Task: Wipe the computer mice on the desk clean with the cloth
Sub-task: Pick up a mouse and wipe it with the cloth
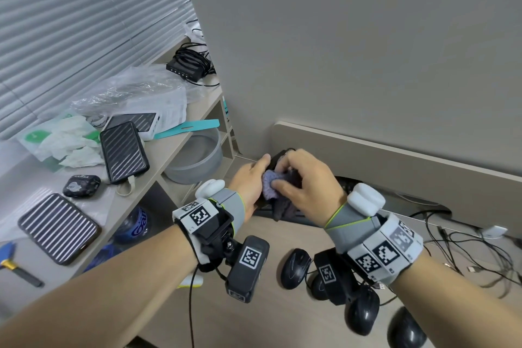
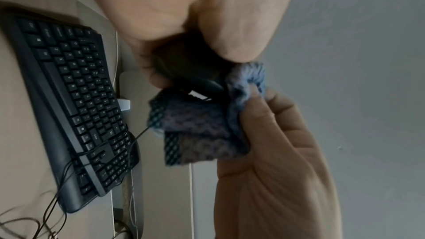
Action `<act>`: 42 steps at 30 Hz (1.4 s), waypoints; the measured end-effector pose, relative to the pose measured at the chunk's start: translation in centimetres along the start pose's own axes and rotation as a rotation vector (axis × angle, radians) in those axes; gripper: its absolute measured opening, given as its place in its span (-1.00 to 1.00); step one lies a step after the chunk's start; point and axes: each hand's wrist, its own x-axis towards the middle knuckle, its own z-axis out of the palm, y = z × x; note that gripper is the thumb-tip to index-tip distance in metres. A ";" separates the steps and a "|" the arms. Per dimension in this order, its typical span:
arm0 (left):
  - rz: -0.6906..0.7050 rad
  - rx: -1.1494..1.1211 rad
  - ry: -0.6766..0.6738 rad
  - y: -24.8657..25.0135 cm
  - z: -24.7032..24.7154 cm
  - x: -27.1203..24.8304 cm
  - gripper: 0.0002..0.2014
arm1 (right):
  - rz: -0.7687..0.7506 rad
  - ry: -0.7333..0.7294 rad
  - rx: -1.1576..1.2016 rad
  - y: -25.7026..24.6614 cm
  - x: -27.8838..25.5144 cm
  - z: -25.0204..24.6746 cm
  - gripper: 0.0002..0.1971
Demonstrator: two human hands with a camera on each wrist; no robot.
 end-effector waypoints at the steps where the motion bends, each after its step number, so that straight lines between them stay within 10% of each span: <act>1: 0.009 0.008 0.002 0.2 0.0 -0.2 -0.53 | 0.013 0.002 0.006 0.1 -0.1 0.0 -0.88; 14: 0.109 0.008 0.089 0.2 0.0 -0.1 -0.36 | 0.215 0.065 0.155 1.6 0.2 0.0 -0.81; 23: 0.138 0.046 0.135 1.7 0.2 -1.6 -0.69 | 0.278 -0.029 0.348 0.4 0.2 0.1 -0.69; 30: 0.078 -0.052 0.094 0.0 0.0 0.2 -0.27 | 0.352 -0.156 0.479 1.2 0.1 0.5 -0.63; 36: 0.107 0.008 0.111 1.3 0.1 -0.9 -0.60 | 0.302 0.025 0.434 0.7 0.4 1.0 -0.72; 42: 0.080 0.010 0.132 1.2 -0.3 -0.7 -0.43 | 0.283 -0.071 0.400 0.8 0.1 0.8 -0.69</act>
